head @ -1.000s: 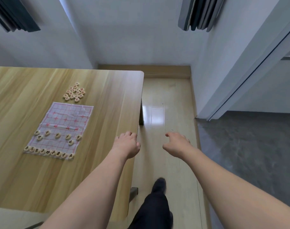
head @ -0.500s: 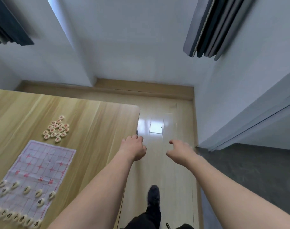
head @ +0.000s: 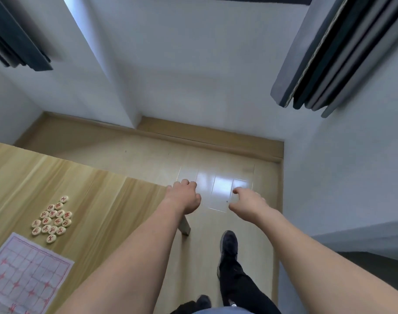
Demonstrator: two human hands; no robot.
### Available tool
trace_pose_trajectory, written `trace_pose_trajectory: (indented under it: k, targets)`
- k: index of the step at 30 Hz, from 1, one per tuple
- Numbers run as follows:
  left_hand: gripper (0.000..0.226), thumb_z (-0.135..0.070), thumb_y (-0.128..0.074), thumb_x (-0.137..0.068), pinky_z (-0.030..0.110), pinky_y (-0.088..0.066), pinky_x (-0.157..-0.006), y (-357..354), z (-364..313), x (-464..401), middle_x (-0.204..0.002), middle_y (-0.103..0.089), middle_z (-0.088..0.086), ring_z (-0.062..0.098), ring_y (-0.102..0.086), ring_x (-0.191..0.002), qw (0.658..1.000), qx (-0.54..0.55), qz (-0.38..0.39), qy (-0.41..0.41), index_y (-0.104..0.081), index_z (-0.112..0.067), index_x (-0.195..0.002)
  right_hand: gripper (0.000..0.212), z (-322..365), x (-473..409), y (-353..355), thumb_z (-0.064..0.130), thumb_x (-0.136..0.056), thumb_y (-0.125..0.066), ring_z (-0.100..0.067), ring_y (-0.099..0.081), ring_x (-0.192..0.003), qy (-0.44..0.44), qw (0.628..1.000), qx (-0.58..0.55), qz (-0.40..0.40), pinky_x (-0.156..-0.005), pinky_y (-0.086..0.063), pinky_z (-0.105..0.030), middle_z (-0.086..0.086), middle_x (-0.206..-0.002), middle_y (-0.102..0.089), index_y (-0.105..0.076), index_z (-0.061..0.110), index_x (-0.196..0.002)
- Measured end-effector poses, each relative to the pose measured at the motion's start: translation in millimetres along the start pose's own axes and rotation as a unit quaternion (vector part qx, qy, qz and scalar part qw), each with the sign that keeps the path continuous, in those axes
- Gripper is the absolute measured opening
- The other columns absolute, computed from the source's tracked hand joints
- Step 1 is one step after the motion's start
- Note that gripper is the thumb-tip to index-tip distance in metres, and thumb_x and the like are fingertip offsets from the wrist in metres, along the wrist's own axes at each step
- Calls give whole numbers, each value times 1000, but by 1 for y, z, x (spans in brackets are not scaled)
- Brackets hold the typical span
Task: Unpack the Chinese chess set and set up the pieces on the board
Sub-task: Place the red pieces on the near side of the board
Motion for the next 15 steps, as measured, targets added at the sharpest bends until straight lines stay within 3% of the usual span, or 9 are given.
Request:
trace_pose_trajectory:
  k: [2, 9, 15]
  targets:
    - [50, -34, -30, -98, 44, -34, -103, 27, -1, -29, -145, -42, 8, 30, -42, -128, 1000, 1, -9, 20, -40, -16, -143, 56, 6, -33, 33, 26, -84, -47, -29, -44, -124, 20, 1000, 5, -9, -91, -39, -37, -4, -135, -51, -41, 22, -140]
    - [50, -35, -30, -99, 43, -32, -105, 114, -28, -114, -146, -43, 5, 26, -42, -131, 997, 62, -44, 32, -40, -18, -144, 57, 32, -120, 128, 26, -85, -46, -27, -41, -129, 59, 998, 31, -6, -101, -38, -37, -3, -144, -44, -41, 20, -142]
    - [49, -35, -31, -99, 42, -31, -106, 133, -21, -165, -147, -41, 5, 27, -39, -132, 996, 68, -3, 61, -39, -18, -145, 60, 51, -177, 160, 28, -86, -46, -29, -37, -133, 68, 996, 51, 30, -106, -35, -41, -4, -148, -40, -36, 22, -145]
Point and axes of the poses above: each hand's wrist, its own x-axis away from the middle knuckle, its own y-axis out of the back of the hand, z = x × y, the point moved 6 cm from there along -x, towards the middle knuckle
